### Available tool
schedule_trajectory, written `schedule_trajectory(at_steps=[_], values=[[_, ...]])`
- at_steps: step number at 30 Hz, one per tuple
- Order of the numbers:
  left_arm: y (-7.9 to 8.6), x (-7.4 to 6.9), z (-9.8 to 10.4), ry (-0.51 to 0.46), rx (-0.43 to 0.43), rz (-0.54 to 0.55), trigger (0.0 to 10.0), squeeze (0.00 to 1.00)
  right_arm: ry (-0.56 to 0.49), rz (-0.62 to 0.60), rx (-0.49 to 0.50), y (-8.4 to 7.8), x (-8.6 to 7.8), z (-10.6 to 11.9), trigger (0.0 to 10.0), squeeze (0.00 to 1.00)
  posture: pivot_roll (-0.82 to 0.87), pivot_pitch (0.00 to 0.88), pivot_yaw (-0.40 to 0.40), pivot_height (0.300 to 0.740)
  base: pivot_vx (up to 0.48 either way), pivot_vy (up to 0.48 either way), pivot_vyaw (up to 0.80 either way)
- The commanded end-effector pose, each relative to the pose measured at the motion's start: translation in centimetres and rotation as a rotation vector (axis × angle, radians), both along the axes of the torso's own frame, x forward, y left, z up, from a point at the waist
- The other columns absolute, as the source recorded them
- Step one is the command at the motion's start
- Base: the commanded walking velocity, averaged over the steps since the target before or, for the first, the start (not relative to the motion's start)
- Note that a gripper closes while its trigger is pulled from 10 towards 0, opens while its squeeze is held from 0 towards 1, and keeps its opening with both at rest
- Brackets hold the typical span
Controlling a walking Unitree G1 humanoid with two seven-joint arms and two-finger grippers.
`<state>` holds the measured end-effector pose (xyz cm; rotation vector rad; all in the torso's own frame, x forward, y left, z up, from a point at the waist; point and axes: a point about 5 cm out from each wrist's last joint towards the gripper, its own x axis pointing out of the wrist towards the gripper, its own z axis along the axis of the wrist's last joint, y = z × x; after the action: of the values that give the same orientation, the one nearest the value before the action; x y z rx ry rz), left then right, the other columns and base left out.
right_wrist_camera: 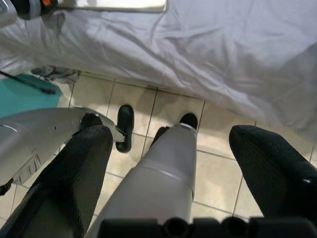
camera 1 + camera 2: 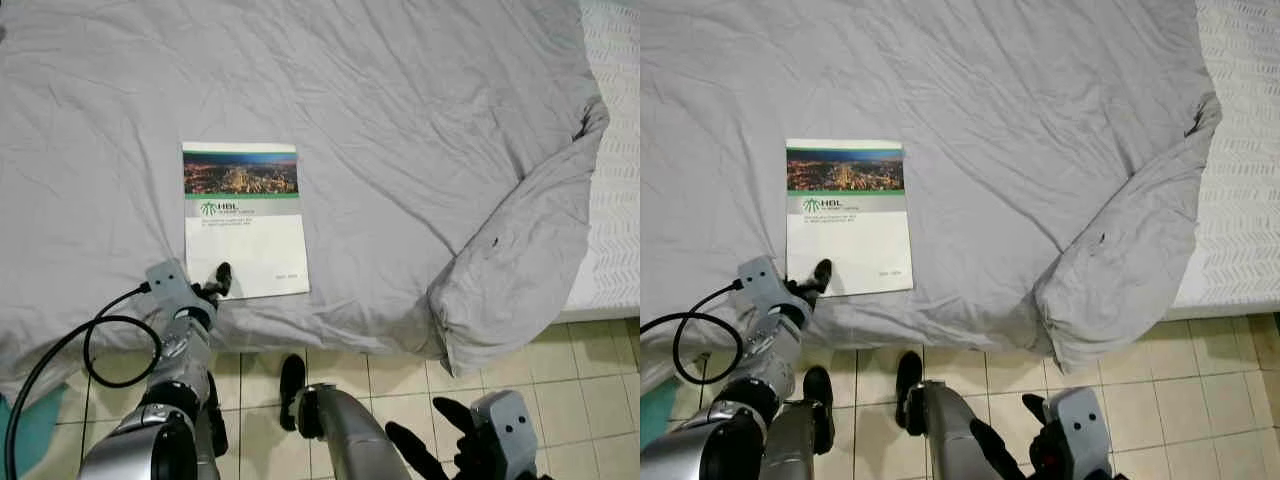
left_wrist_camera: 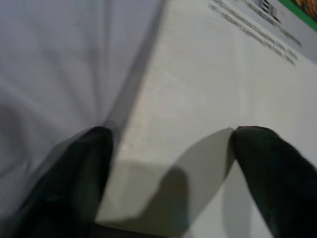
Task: Clean up the room
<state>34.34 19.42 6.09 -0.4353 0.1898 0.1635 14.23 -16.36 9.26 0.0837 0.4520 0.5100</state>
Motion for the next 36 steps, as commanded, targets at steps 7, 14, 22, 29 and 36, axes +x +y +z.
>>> schedule_trajectory(at_steps=[7,14,22,29,36], values=[[-2.3,-3.5,-5.5,0.266,-0.058,-0.109,0.0,0.0,0.046,-0.021,-0.038,-0.7,-1.5,0.1,10.0,0.0,-0.36,0.575,-0.303,0.74,0.0,0.0,0.0],[-3.3,-2.8,-4.8,0.25,-0.006,-0.233,0.0,0.0,0.052,-0.033,-0.044,-0.8,-1.7,0.0,10.0,0.0,-0.34,0.569,-0.282,0.74,0.0,0.0,0.0],[-3.4,-3.5,-5.5,0.289,0.057,-0.306,0.0,0.0,0.065,-0.062,-0.022,-0.5,-2.0,-0.1,10.0,0.0,-0.34,0.571,-0.262,0.74,0.0,0.0,0.0],[-2.3,-1.4,-2.2,0.073,0.135,-0.37,0.0,0.0,0.038,-0.128,0.002,-0.7,-0.3,-0.9,10.0,0.0,-0.26,0.523,-0.191,0.74,0.0,0.0,0.0],[-2.1,0.7,3.6,-0.217,0.3,-0.447,0.0,0.0,-0.043,-0.173,0.063,0.6,3.9,-1.8,10.0,0.0,-0.1,0.386,-0.077,0.74,0.0,0.0,0.0]])
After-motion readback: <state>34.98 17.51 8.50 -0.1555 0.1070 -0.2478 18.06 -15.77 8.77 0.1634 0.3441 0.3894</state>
